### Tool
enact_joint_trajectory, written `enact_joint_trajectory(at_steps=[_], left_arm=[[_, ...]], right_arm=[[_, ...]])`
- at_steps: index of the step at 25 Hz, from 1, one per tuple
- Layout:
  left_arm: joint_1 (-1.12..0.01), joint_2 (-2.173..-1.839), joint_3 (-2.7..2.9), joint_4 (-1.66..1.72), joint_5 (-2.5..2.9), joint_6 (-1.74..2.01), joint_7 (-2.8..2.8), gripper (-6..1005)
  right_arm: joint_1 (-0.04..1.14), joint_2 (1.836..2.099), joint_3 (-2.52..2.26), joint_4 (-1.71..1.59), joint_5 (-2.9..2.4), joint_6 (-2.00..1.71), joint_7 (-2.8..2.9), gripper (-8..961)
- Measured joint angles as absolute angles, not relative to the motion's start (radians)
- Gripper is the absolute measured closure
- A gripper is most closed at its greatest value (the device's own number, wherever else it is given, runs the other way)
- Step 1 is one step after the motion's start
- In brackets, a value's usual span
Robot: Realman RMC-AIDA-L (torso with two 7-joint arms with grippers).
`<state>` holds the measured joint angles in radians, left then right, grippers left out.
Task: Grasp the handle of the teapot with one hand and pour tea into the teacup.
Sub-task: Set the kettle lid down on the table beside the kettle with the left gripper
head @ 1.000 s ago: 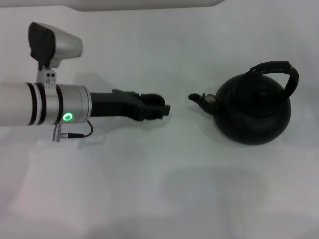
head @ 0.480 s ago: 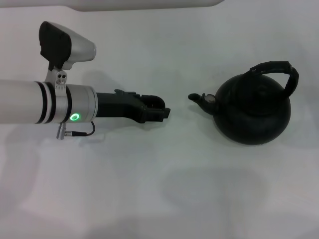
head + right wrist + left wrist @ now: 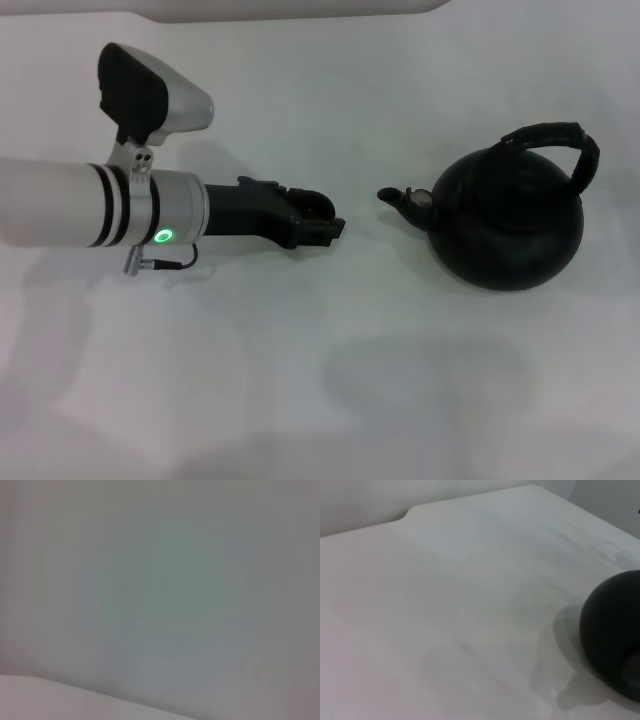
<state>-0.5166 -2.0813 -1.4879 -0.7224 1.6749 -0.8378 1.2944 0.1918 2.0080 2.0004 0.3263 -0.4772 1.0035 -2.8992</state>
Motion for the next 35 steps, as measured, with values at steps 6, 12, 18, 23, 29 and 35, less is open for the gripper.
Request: enact_joint_trajectory(at_steps=[6,12,18,23,29,35], left_arm=[[-0.523,-2.083,-1.454,-0.714,1.558,-0.815,1.417,283],[-0.523,-2.083,-1.439,-0.711,1.518,-0.805,1.464,282],[-0.523,-2.083,-1.439,-0.693,1.501,-0.805,1.471,282],[-0.531,-2.084,-1.439,-0.667,1.499,-0.805,1.471,283],[-0.548,-2.086,-1.430,-0.637,1.498,-0.805,1.471,282],[-0.548,-2.086,-1.418,-0.619,1.443,-0.806,1.519,282]], right_arm=[[0.193,2.008,2.000,0.325,-0.477,1.002,-2.899,161],[0.193,2.008,2.002,0.325,-0.477,1.000,-2.899,161],[0.194,2.008,2.001,0.325,-0.477,1.000,-2.899,161],[0.195,2.009,2.001,0.325,-0.477,1.000,-2.899,161],[0.195,2.009,1.999,0.325,-0.477,1.000,-2.899,161],[0.195,2.011,1.999,0.325,-0.477,1.000,-2.899,161]])
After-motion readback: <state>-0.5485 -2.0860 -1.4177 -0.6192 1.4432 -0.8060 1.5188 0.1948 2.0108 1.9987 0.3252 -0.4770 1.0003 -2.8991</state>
